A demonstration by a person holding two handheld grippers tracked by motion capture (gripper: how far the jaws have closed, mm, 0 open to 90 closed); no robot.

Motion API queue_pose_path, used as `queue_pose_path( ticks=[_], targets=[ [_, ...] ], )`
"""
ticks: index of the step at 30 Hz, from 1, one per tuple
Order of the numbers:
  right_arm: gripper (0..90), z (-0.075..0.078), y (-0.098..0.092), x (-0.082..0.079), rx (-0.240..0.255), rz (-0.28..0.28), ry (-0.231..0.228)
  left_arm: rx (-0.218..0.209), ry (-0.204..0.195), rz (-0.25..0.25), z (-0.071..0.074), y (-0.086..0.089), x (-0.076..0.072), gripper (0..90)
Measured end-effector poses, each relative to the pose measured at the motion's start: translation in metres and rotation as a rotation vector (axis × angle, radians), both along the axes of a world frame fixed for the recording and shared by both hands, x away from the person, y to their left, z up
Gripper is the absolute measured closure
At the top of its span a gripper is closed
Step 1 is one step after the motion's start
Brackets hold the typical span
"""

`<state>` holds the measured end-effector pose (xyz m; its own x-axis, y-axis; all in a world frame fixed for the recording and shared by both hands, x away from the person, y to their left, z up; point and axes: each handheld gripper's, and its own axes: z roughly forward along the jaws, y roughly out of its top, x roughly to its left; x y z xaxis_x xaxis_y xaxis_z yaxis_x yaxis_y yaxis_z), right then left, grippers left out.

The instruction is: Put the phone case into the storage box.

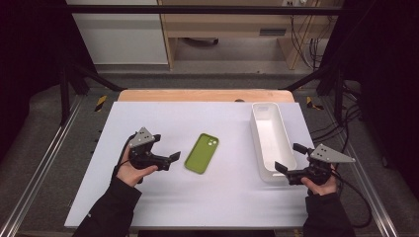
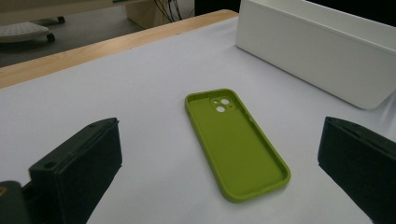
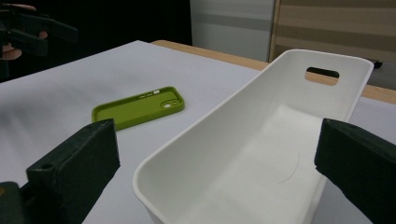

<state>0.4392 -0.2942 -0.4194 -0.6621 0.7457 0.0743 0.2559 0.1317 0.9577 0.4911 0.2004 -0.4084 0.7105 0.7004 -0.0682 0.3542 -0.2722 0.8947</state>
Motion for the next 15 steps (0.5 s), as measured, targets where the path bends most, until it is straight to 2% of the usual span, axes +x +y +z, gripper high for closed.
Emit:
queue_pose_path(
  ticks=[15],
  targets=[
    [0.6,0.0,0.0,0.0,-0.002,0.002,0.0,0.035,0.026,-0.013,0.0,-0.023,0.017,0.0]
  ],
)
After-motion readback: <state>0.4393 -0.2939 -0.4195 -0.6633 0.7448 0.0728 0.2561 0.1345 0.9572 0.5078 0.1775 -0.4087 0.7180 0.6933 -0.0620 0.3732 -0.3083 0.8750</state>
